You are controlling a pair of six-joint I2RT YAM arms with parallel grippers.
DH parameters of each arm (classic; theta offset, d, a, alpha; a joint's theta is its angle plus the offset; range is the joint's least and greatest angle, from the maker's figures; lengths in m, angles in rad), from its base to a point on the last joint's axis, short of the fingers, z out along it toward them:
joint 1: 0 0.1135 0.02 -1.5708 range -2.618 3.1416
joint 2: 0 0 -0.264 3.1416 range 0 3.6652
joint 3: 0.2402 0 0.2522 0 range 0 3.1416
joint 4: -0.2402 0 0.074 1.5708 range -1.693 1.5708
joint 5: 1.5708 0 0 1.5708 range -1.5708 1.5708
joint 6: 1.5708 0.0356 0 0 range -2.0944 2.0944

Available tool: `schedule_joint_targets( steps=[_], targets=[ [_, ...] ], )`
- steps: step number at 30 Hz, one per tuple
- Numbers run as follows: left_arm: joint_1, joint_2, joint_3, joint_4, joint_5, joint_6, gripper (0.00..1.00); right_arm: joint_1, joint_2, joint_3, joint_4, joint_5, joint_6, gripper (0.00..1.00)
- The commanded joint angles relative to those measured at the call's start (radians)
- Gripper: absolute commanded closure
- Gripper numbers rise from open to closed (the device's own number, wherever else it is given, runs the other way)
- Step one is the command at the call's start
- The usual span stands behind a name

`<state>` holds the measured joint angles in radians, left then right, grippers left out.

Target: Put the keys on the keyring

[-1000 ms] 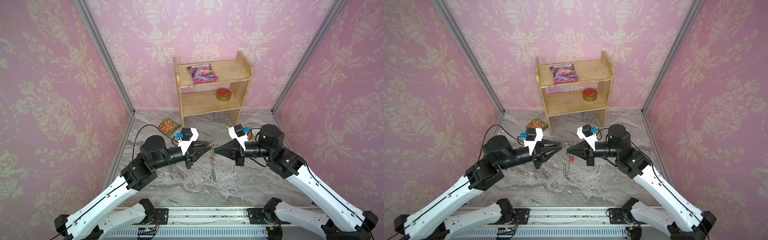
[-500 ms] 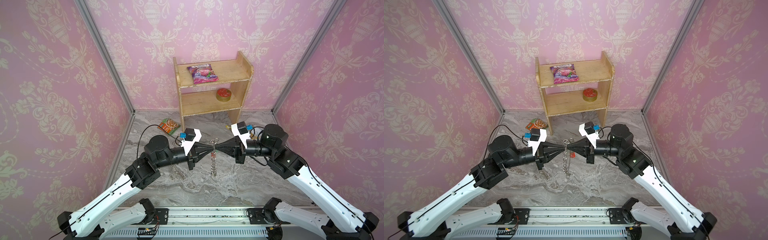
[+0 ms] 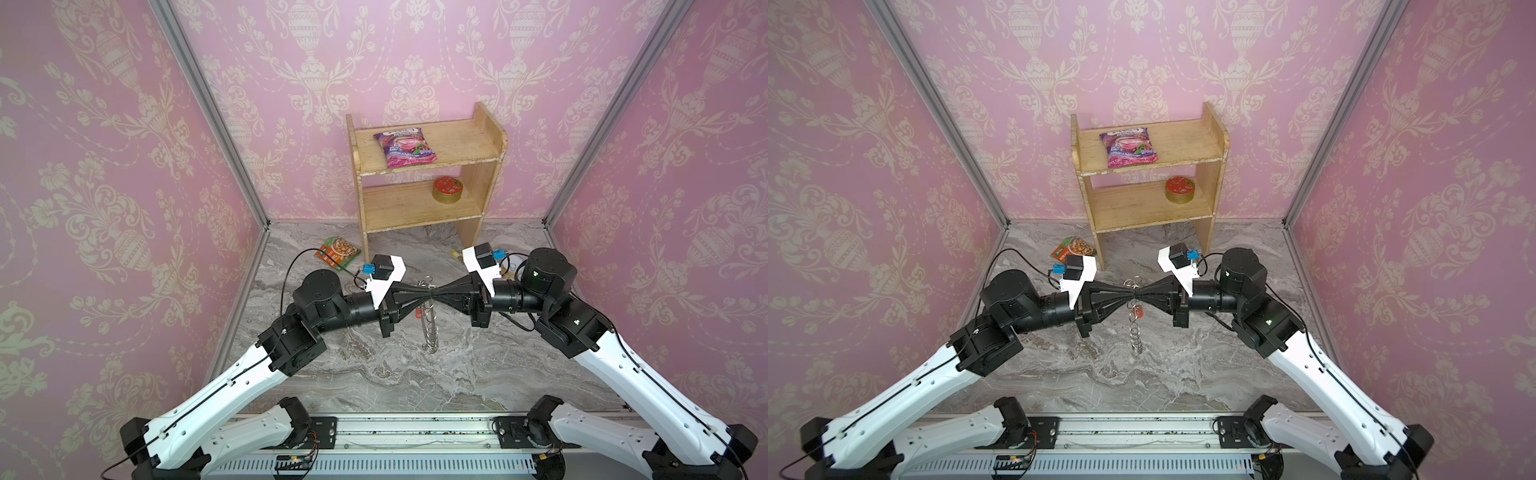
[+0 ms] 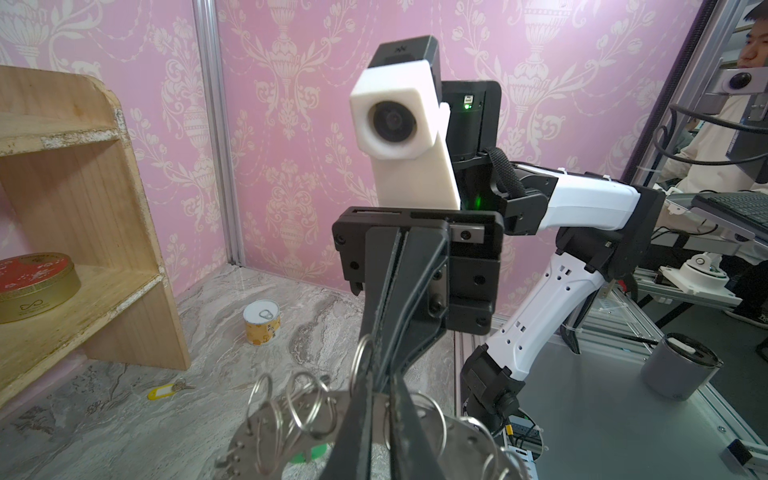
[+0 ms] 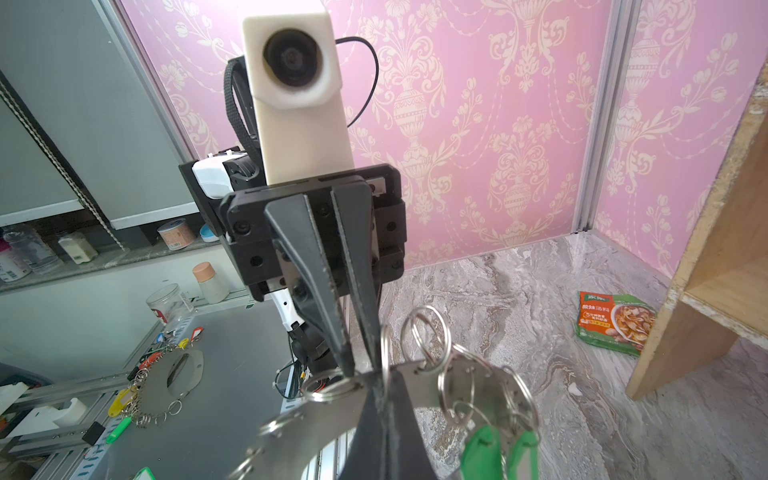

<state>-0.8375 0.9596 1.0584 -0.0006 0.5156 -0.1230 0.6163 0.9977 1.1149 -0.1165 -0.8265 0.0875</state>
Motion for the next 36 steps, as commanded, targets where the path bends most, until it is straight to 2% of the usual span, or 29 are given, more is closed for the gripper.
schedule_joint_targets(
  steps=[1,12,24,36],
  targets=[
    [-0.009,0.009,-0.001,0.049,0.021,-0.021,0.9,0.0,0.001,0.014,0.031,-0.045,0.009,1.0],
    [-0.016,0.025,0.009,0.048,0.04,-0.023,1.0,0.002,0.001,0.02,0.018,-0.045,0.0,1.0],
    [-0.021,0.006,0.048,-0.066,-0.001,0.058,1.0,0.003,-0.001,0.033,-0.027,-0.031,-0.018,1.0],
    [-0.02,-0.054,0.048,-0.102,-0.073,0.088,1.0,0.002,-0.014,0.042,-0.046,-0.021,-0.044,1.0]
  ],
)
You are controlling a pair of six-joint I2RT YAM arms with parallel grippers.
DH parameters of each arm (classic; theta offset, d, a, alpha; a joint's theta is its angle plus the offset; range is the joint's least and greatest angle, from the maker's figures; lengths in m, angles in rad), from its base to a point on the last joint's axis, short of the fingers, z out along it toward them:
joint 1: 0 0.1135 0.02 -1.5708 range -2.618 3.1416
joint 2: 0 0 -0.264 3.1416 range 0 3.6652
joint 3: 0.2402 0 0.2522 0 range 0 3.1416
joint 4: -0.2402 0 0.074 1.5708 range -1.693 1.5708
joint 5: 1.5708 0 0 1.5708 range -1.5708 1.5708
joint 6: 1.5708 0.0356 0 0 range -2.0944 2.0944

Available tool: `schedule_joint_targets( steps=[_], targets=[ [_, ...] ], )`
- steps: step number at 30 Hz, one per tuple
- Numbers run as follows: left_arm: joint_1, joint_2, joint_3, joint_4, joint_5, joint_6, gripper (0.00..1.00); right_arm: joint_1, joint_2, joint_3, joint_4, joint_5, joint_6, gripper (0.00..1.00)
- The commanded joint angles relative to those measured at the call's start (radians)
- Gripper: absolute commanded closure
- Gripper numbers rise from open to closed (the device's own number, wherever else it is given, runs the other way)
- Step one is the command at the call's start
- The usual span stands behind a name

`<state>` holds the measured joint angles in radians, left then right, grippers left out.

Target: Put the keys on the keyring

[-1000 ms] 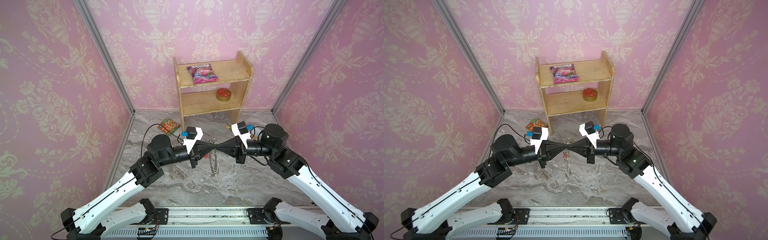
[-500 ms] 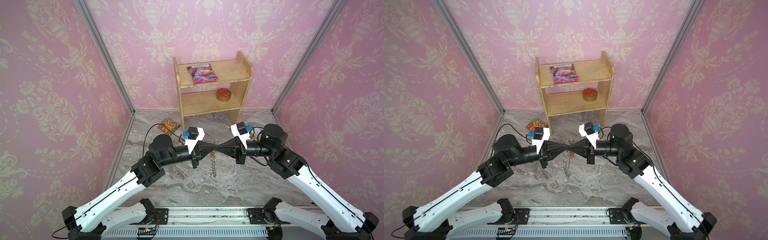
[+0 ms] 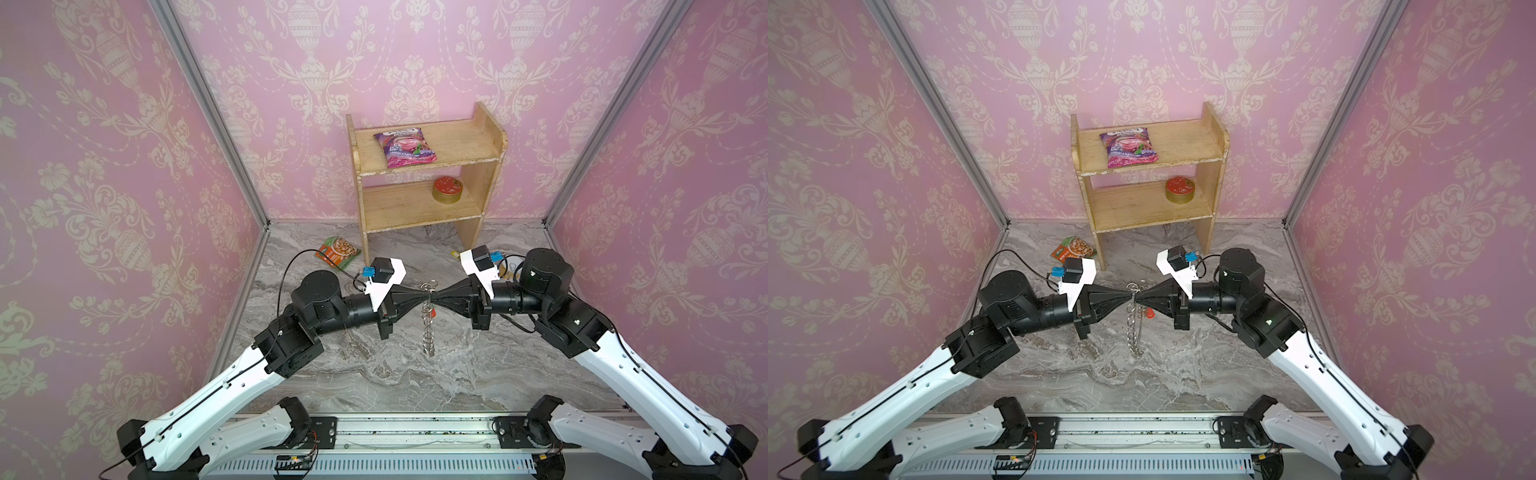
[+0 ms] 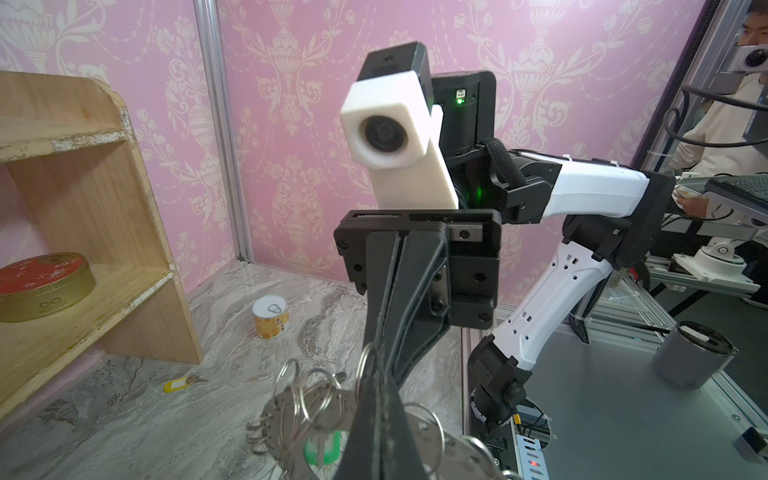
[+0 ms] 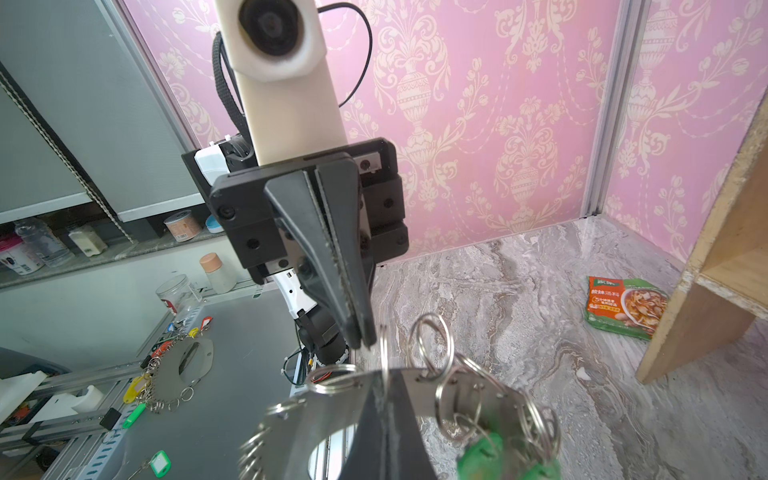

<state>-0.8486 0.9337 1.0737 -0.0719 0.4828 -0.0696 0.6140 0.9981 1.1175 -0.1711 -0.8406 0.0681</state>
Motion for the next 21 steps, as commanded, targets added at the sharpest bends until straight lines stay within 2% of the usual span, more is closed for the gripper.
schedule_joint_targets(
  steps=[1,7,11,21],
  targets=[
    [-0.009,-0.032,0.032,-0.031,-0.045,0.034,1.0,0.005,-0.015,0.04,0.008,-0.01,-0.024,1.0],
    [-0.009,-0.021,0.038,-0.028,-0.016,0.011,1.0,0.006,-0.015,0.043,0.014,-0.015,-0.019,1.0],
    [-0.009,0.004,0.046,-0.021,0.044,-0.023,0.79,0.005,-0.016,0.05,0.013,-0.019,-0.019,1.0],
    [-0.009,0.027,0.035,0.018,0.059,-0.088,0.64,0.006,-0.023,0.049,0.012,-0.038,-0.016,1.0]
  ],
)
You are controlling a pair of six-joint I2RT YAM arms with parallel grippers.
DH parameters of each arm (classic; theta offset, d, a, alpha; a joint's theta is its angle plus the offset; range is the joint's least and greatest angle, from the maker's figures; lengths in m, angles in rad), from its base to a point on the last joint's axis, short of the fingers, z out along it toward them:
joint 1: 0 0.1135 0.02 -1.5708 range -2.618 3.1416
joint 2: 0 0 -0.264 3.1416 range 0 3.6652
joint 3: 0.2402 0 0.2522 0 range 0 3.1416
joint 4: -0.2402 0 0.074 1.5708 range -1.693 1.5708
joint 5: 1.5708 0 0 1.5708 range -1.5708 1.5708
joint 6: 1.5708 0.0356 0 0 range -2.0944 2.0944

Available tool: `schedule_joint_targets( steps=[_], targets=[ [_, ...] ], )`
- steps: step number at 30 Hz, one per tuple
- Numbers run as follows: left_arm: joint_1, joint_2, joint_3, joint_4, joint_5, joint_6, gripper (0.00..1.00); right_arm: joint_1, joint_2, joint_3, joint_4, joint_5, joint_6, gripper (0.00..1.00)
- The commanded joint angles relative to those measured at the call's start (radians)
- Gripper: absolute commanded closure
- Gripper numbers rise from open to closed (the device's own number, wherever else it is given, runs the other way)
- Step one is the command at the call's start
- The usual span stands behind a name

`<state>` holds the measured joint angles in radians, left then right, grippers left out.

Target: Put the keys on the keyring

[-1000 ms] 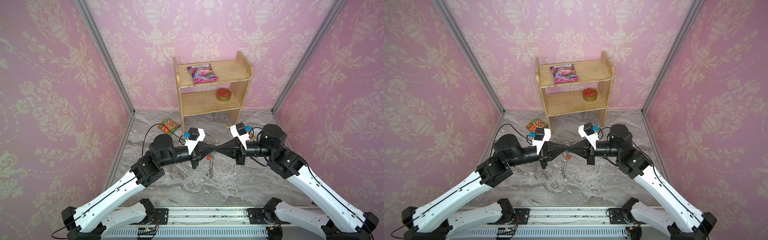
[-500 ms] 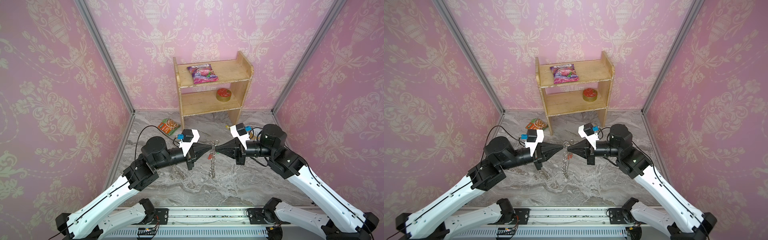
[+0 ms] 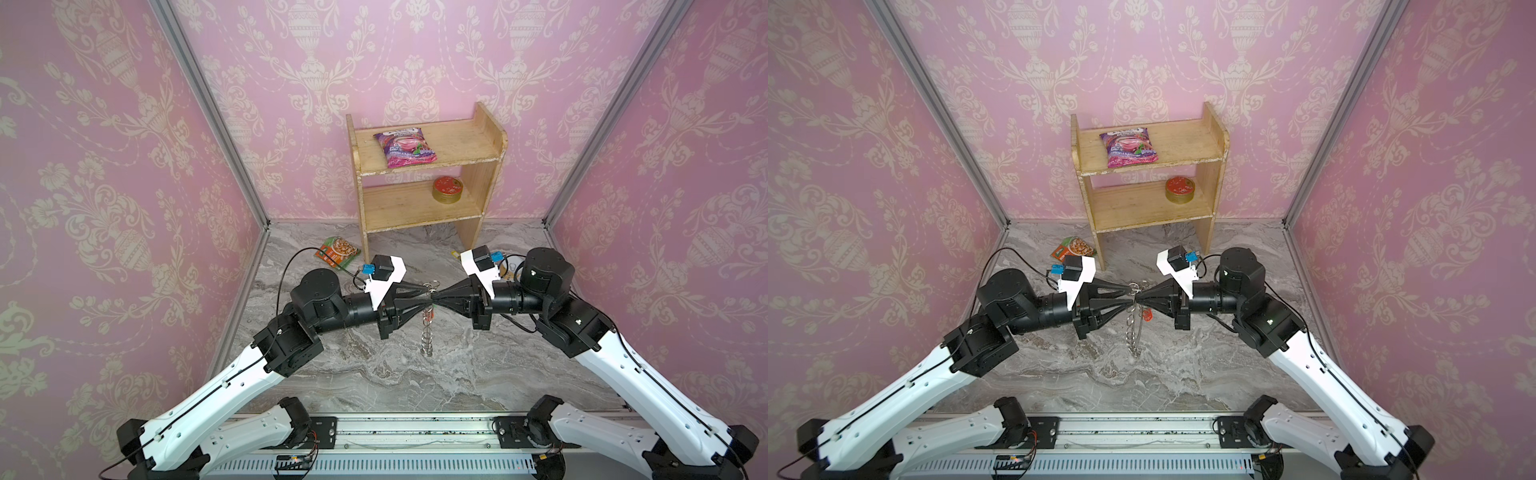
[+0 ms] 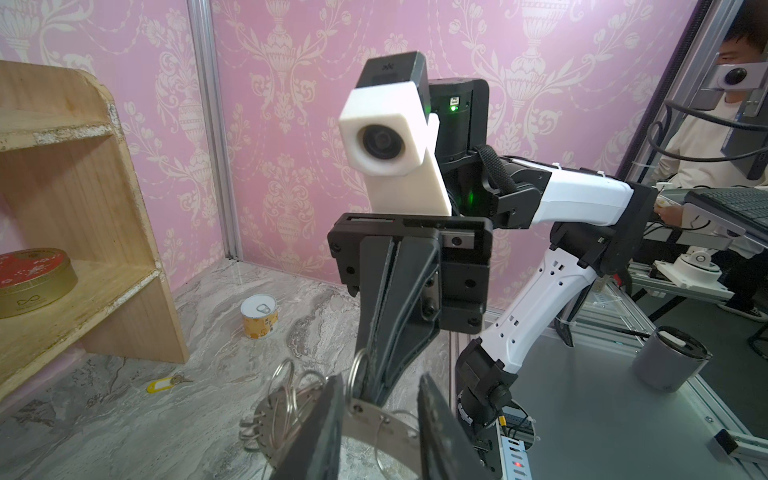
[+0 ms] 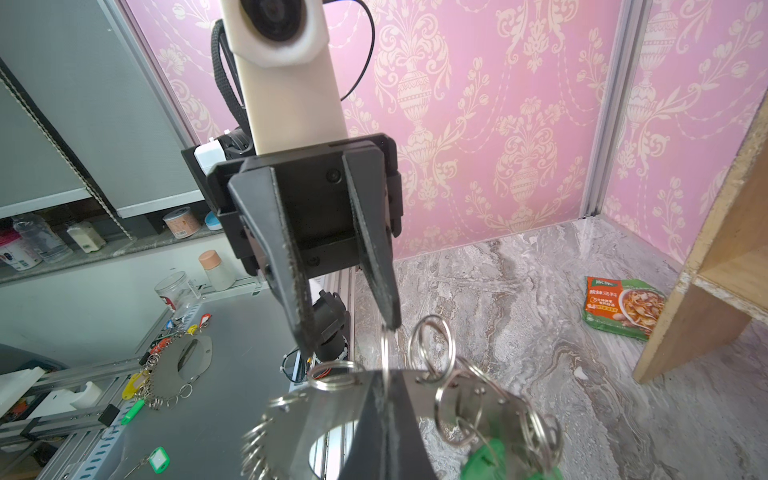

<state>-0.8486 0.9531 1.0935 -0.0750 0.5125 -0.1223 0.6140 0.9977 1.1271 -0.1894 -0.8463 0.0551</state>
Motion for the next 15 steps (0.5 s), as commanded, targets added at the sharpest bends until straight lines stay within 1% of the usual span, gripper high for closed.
schedule_joint_targets(
  steps=[1,5,11,12,15],
  targets=[
    [-0.008,0.011,0.018,0.022,0.035,-0.039,0.62,0.006,-0.023,0.04,0.03,-0.032,-0.002,1.0],
    [-0.006,0.029,0.029,-0.008,0.042,-0.045,0.61,0.005,-0.026,0.037,0.031,-0.035,-0.004,1.0],
    [0.006,0.008,0.006,0.012,0.015,-0.06,0.6,0.005,-0.032,0.036,0.023,-0.039,-0.01,1.0],
    [0.008,0.006,0.003,0.017,0.014,-0.064,0.6,0.006,-0.031,0.036,0.023,-0.039,-0.01,1.0],
    [0.01,0.013,0.003,0.036,0.034,-0.077,0.67,0.006,-0.031,0.037,0.013,-0.037,-0.016,1.0]
  ],
)
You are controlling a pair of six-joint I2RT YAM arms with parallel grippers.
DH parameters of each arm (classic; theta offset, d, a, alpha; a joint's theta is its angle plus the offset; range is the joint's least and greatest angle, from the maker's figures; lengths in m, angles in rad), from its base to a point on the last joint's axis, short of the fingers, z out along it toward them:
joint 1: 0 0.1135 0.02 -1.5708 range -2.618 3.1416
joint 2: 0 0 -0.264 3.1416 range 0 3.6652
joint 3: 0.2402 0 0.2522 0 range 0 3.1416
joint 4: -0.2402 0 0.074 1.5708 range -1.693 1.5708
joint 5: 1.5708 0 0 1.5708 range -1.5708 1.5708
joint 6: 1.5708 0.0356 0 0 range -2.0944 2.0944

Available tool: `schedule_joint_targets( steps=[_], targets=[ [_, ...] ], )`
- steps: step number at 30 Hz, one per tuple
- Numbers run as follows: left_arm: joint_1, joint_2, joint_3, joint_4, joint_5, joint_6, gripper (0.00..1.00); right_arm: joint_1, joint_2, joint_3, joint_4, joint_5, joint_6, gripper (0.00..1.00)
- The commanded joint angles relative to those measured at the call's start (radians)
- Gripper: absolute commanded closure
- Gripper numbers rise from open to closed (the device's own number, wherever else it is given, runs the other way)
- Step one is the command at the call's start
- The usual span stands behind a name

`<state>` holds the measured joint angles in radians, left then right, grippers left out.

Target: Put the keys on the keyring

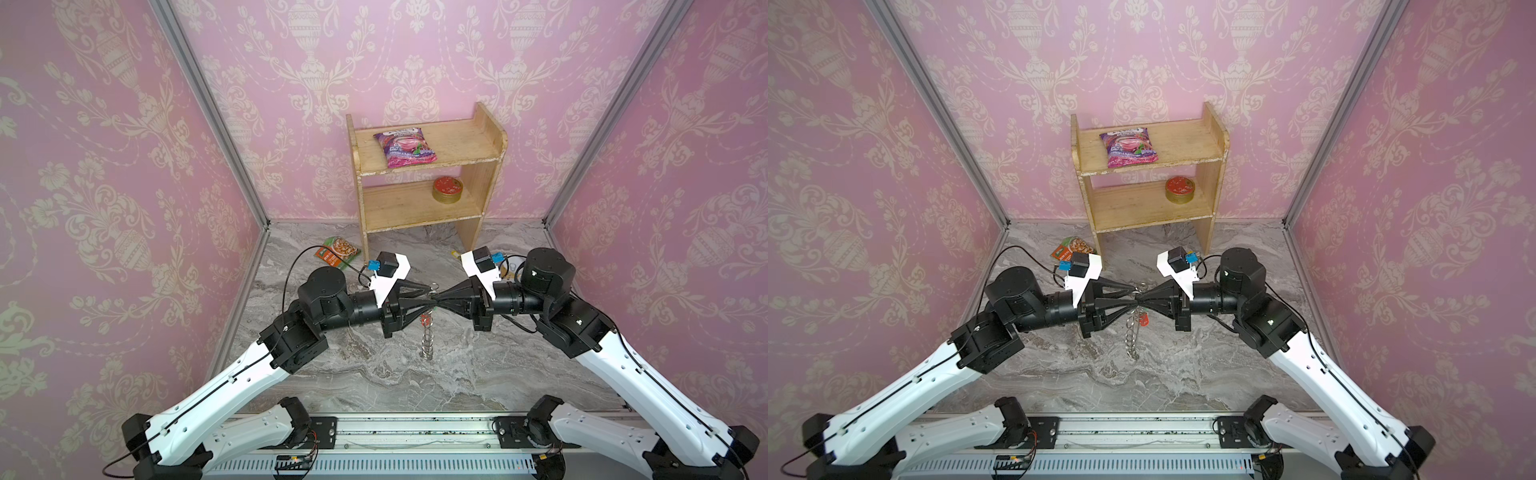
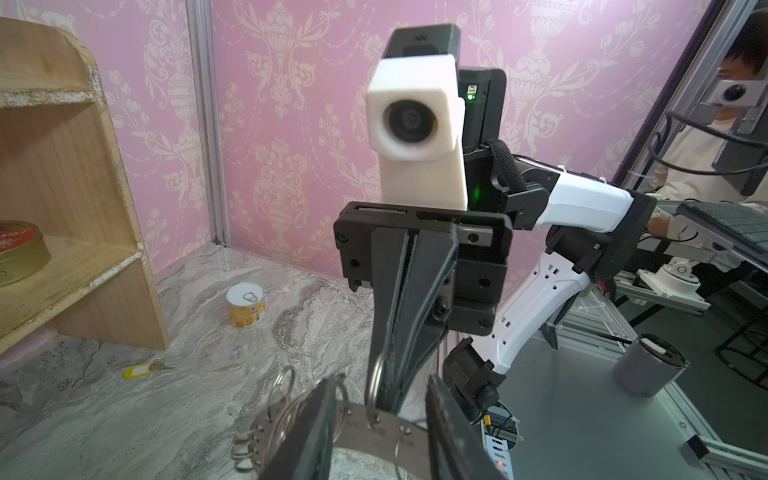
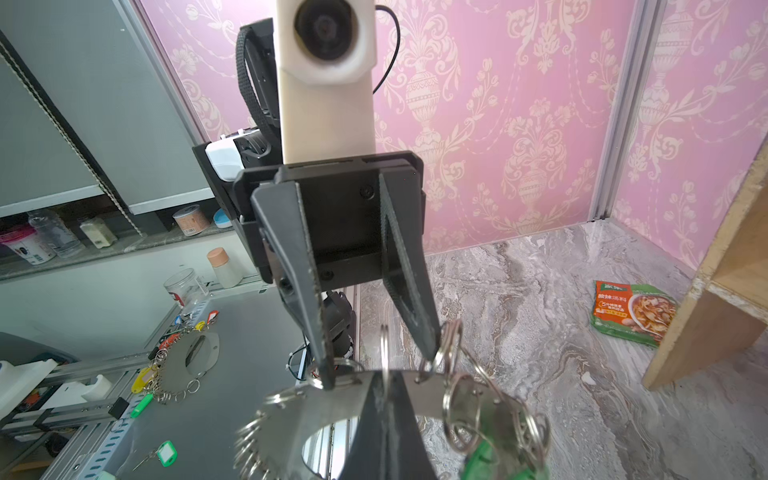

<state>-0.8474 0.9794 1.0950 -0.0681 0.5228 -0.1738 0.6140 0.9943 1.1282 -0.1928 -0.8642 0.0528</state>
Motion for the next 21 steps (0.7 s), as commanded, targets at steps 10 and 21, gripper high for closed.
schedule_joint_targets(
  steps=[10,21],
  targets=[
    [0.008,0.024,0.019,0.034,0.088,-0.04,0.9,0.006,-0.036,0.039,0.021,0.003,-0.018,1.0],
    [0.007,0.019,0.039,0.002,0.091,0.008,1.0,0.006,-0.032,0.039,-0.051,0.043,-0.041,0.98]
  ],
)
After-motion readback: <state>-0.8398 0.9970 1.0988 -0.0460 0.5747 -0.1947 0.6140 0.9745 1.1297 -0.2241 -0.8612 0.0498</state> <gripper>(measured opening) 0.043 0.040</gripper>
